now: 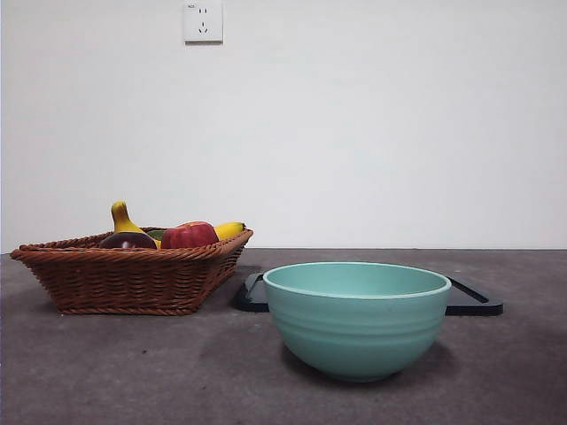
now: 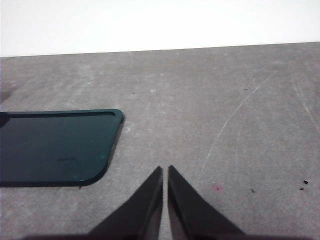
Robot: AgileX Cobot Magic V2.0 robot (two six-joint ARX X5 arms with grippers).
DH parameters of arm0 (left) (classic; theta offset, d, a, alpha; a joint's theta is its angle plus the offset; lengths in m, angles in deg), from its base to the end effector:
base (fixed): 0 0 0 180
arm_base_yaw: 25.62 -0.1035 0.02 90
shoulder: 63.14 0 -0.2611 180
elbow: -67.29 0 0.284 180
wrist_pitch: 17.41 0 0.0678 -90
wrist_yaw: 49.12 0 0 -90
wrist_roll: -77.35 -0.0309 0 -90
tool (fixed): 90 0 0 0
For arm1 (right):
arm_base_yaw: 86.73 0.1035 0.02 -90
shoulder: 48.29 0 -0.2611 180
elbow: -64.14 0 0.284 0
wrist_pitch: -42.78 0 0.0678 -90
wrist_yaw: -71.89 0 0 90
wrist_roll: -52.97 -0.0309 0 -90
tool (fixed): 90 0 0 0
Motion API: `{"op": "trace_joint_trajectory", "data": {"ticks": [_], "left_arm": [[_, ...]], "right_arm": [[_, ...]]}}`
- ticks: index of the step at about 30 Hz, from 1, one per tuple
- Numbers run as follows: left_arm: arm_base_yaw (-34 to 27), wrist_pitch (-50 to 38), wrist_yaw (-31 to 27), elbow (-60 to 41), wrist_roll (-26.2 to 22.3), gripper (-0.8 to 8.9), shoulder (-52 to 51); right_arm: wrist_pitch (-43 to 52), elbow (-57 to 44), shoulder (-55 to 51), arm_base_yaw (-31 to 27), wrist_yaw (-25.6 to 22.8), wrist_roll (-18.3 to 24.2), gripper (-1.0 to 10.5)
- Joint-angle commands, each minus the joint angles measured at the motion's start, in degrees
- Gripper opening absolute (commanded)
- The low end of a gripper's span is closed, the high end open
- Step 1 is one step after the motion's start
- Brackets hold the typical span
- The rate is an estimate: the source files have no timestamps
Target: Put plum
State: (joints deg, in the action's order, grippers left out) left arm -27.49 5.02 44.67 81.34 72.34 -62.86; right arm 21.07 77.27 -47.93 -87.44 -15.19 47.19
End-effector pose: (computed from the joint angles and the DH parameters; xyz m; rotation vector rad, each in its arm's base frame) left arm 0.1322 0.0023 0.1575 0.0798 0.1494 -0.0400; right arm 0.1334 -0.0001 0.1526 0.1056 0.1578 0.0306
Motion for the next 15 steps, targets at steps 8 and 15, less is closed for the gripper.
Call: {"op": "trace_joint_trajectory", "data": {"ticks": [8, 15], "left_arm": [[-0.2, 0.5, 0.0, -1.2, 0.4, 0.08, -0.1], [-0.2, 0.5, 0.0, -1.2, 0.4, 0.08, -0.1]], "right_arm": [[0.5, -0.3, -0.2, 0.1, 0.0, 0.1, 0.1], [0.5, -0.3, -0.2, 0.1, 0.0, 0.1, 0.1]]}}
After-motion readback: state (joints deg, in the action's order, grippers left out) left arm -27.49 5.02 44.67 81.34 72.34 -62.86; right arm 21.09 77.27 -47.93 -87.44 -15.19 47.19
